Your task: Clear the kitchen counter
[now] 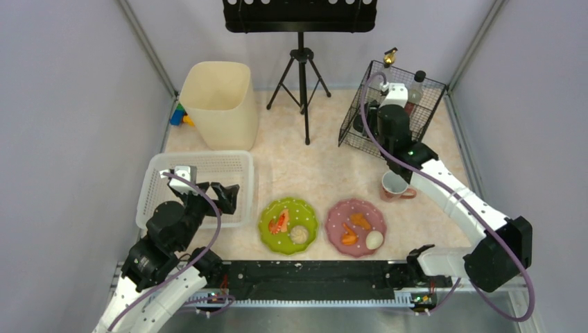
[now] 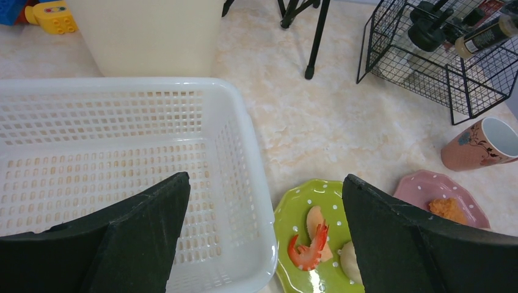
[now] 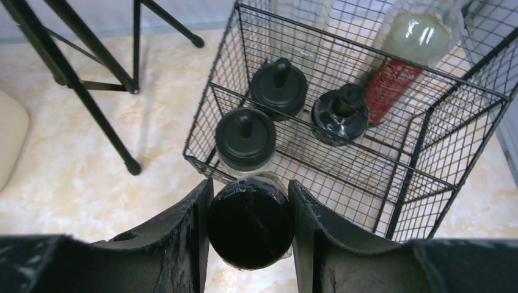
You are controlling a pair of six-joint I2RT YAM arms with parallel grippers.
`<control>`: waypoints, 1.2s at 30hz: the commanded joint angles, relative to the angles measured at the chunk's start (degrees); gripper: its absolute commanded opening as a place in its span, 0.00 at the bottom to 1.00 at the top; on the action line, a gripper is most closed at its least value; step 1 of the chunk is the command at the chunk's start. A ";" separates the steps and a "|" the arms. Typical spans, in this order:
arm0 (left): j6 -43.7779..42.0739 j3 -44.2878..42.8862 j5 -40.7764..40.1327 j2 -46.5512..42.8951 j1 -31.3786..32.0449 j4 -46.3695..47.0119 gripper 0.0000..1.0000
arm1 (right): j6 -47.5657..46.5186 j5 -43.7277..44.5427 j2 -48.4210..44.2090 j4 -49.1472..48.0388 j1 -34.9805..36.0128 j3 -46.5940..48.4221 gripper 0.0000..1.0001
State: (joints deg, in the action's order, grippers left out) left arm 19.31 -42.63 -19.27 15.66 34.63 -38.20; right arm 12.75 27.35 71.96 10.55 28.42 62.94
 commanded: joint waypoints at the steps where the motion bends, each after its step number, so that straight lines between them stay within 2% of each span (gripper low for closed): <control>1: -0.72 -0.30 0.58 0.71 -0.24 2.21 0.99 | 1.84 2.68 -1.72 -2.70 -2.27 -1.55 0.16; 14: -0.85 -0.26 0.99 0.91 -0.26 2.25 0.99 | 5.83 0.56 3.05 -8.23 -10.27 -5.99 0.15; 25: -0.89 -0.27 0.91 0.79 -0.20 2.25 0.99 | 8.80 0.27 9.41 -13.93 -11.89 -9.70 0.17; 30: -0.94 -0.28 0.73 0.87 -0.20 2.23 0.99 | 9.67 -0.54 12.39 -14.95 -12.24 -9.91 0.22; 34: -0.90 -0.26 0.59 0.83 -0.20 2.19 0.99 | 9.99 -0.86 13.87 -15.62 -12.64 -10.02 0.29; 36: -0.94 -0.34 0.58 0.94 -0.18 2.25 0.99 | 10.04 -1.00 14.42 -15.73 -12.87 -9.82 0.37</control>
State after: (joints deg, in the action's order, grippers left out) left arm 19.31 -42.63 -18.90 15.68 34.63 -38.20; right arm 21.69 26.81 85.45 -1.80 16.56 52.88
